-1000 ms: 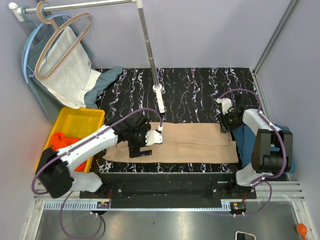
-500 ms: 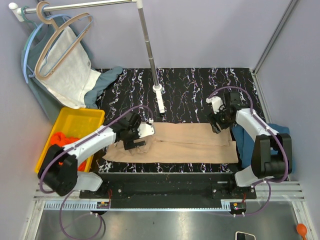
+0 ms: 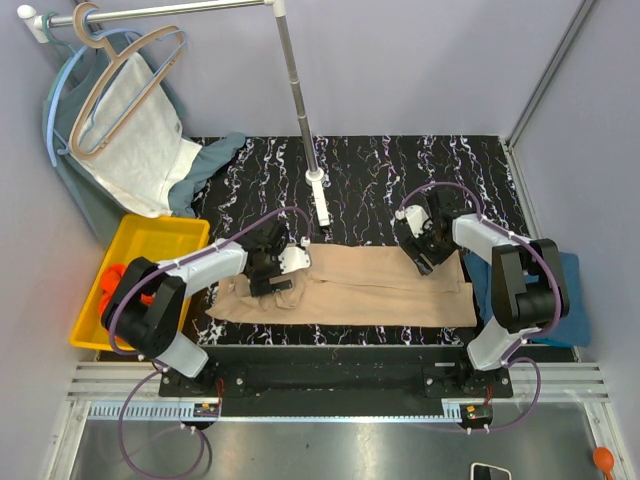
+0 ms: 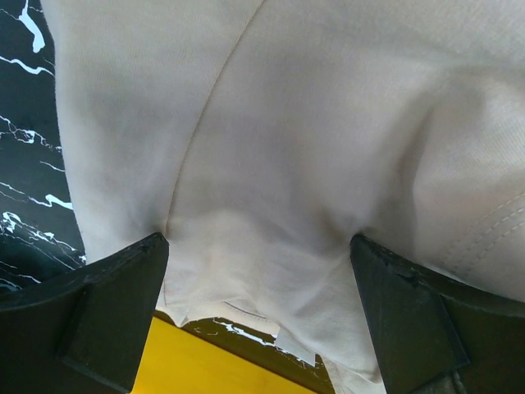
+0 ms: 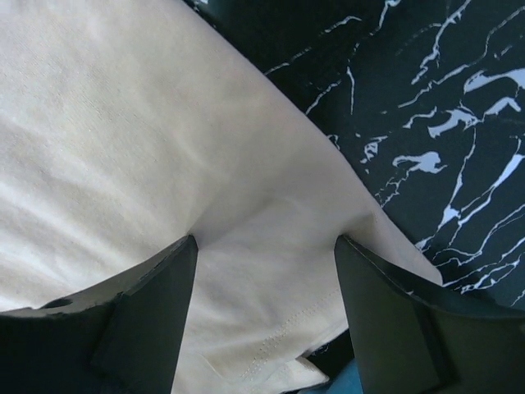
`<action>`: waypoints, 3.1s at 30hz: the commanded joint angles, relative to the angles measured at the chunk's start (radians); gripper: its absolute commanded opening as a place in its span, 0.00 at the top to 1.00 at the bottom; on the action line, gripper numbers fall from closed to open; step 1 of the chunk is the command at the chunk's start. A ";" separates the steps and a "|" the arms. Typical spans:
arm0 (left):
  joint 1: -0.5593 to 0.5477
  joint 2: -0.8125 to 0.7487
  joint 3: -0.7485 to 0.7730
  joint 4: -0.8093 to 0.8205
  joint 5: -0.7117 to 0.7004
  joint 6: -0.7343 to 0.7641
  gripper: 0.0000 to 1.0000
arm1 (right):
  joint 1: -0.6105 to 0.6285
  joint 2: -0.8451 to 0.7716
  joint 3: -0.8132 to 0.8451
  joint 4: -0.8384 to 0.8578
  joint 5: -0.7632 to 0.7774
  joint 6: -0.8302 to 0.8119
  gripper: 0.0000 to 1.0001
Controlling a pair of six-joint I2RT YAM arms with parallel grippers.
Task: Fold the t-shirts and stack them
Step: Fold the tshirt
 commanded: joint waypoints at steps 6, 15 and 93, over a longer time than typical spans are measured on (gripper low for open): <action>-0.025 0.050 0.012 -0.007 -0.051 0.018 0.01 | 0.045 -0.061 -0.088 0.033 0.028 -0.029 0.22; -0.084 0.162 0.115 -0.016 -0.083 0.047 0.01 | 0.051 -0.219 -0.201 -0.052 0.071 -0.082 0.22; -0.091 1.143 1.474 0.421 -0.029 0.478 0.01 | 0.076 -0.116 -0.183 0.065 -0.119 -0.067 0.23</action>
